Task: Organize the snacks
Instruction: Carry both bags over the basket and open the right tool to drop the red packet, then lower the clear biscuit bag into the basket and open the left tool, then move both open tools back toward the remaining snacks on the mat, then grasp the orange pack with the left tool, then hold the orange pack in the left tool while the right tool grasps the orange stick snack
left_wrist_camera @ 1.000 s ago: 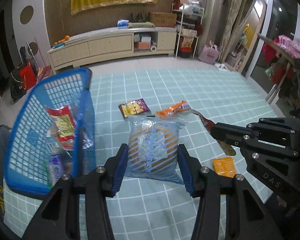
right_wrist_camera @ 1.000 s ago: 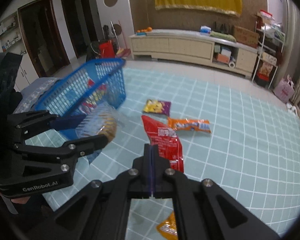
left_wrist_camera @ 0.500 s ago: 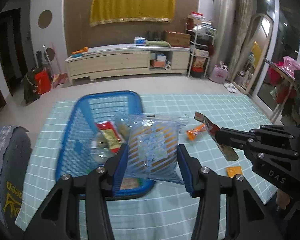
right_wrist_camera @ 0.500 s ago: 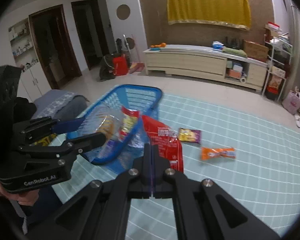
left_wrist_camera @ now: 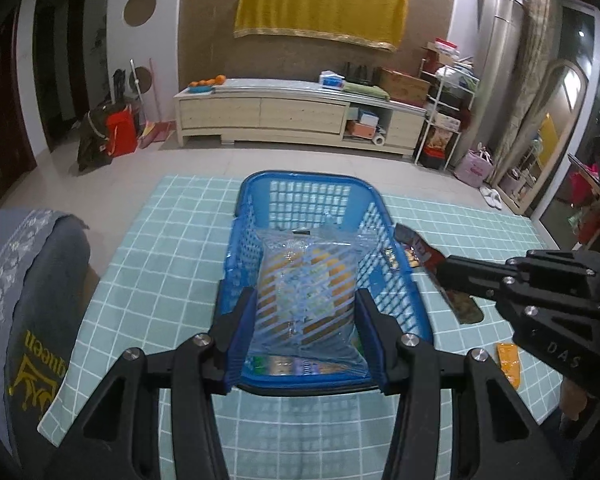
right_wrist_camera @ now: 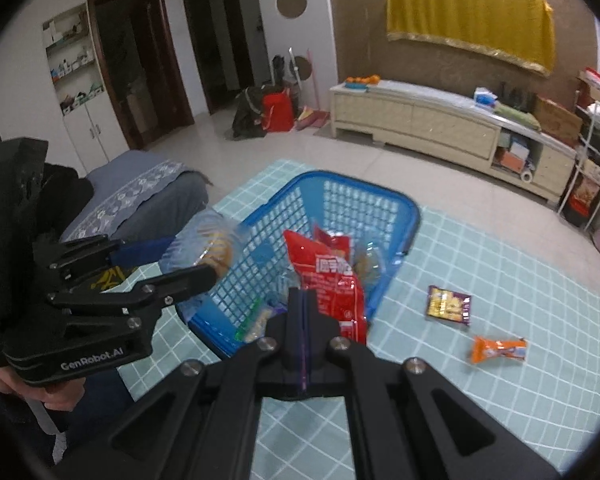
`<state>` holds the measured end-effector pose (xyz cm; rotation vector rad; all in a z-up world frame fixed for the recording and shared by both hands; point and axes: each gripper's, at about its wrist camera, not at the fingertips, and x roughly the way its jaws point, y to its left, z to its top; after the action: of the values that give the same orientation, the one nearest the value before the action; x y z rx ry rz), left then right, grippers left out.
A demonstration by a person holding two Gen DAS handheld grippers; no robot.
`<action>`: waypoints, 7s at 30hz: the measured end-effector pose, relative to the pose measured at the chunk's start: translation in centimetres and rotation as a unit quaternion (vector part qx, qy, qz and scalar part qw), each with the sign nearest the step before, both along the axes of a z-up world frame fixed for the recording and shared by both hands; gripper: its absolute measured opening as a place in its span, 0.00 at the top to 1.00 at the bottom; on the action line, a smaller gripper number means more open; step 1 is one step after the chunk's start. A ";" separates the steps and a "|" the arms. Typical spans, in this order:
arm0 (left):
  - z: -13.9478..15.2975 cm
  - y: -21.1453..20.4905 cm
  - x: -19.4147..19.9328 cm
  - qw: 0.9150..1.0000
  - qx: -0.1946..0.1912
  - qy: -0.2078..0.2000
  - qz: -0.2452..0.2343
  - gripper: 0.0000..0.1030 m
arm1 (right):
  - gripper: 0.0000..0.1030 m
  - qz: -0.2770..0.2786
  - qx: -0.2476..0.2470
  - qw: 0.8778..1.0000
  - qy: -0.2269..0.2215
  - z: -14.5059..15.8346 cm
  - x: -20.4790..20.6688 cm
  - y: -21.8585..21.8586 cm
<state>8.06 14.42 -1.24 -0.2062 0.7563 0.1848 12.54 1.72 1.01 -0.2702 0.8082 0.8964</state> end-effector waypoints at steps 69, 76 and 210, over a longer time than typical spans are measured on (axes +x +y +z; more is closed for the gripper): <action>-2.7 0.6 1.3 0.999 0.001 0.010 -0.040 0.30 | 0.00 -0.134 -0.062 0.988 0.034 -4.2 2.2 -2.7; -1.6 -2.2 0.2 0.998 0.013 0.005 -0.059 0.24 | 0.00 -0.141 -0.043 0.989 0.030 -2.5 0.8 -5.7; -12.0 -18.2 16.2 0.984 0.002 0.114 -0.140 0.82 | 0.02 0.011 -0.173 0.985 -0.019 -13.7 16.0 -13.9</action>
<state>24.22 -3.83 -13.22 -0.0726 1.0029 -0.0579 28.58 -12.17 -12.69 -0.6002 0.9249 0.7654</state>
